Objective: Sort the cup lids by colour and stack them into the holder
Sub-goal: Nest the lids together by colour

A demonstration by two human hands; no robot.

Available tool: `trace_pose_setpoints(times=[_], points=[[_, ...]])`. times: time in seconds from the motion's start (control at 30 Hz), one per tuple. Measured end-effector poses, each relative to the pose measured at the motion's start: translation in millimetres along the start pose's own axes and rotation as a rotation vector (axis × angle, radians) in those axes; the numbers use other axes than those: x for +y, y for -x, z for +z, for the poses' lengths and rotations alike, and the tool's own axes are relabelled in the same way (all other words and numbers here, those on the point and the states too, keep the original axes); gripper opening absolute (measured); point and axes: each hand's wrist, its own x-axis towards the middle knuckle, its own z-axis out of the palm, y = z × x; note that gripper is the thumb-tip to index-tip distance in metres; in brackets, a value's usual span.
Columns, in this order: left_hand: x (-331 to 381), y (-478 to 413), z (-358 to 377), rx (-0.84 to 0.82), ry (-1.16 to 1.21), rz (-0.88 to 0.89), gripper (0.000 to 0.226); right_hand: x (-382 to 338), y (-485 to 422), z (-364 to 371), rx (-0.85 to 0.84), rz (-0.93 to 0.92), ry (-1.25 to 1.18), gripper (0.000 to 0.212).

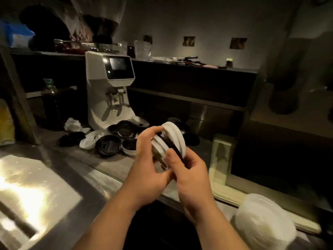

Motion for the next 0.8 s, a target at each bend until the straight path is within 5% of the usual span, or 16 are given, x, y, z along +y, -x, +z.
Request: trace_pose_setpoints(times=[0.17, 0.43, 0.57, 0.7, 0.8], points=[[51.1, 46.9, 69.4, -0.073, 0.211, -0.041, 0.089, -29.1, 59.7, -63.8, 0.098, 0.026, 0.017, 0.051], [70.4, 89.4, 135.0, 0.001, 1.055, -0.232, 0.073, -44.3, 116.7, -144.0, 0.413, 0.093, -0.009, 0.06], [83.3, 98.4, 158.4, -0.052, 1.119, -0.33, 0.072, -48.7, 127.0, -158.5, 0.441, 0.136, -0.067, 0.062], [84.2, 96.1, 162.2, 0.029, 1.195, -0.389, 0.059, -57.7, 131.4, -166.5, 0.405, -0.014, -0.132, 0.048], [68.7, 88.7, 142.9, 0.141, 1.227, -0.405, 0.077, -64.7, 130.6, -185.0, 0.407, -0.093, 0.095, 0.038]])
